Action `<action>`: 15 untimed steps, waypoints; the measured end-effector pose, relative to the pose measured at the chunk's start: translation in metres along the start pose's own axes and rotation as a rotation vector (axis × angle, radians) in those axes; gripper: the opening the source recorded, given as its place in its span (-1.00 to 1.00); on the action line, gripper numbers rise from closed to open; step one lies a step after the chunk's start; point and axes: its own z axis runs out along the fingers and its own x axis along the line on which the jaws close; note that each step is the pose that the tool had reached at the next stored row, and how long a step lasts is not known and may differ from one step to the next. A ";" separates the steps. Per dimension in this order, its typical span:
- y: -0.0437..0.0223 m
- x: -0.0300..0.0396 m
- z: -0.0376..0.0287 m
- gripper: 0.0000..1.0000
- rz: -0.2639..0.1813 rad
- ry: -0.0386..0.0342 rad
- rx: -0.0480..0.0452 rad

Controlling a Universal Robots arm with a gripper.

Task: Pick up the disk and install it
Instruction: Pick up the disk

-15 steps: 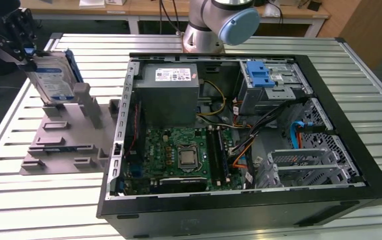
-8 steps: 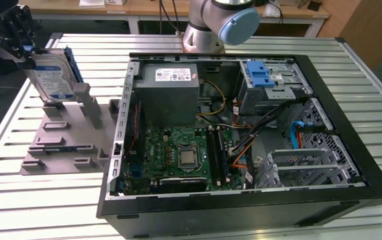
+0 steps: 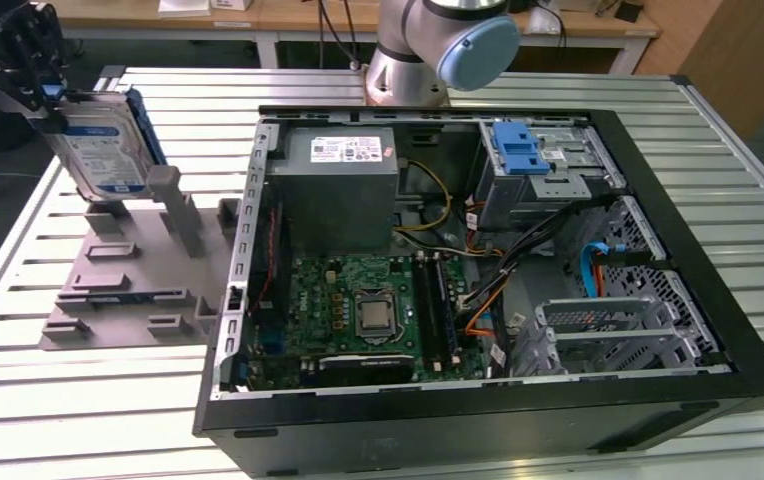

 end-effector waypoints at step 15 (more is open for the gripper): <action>0.0001 -0.0010 -0.0114 -0.27 0.000 0.0000 0.0002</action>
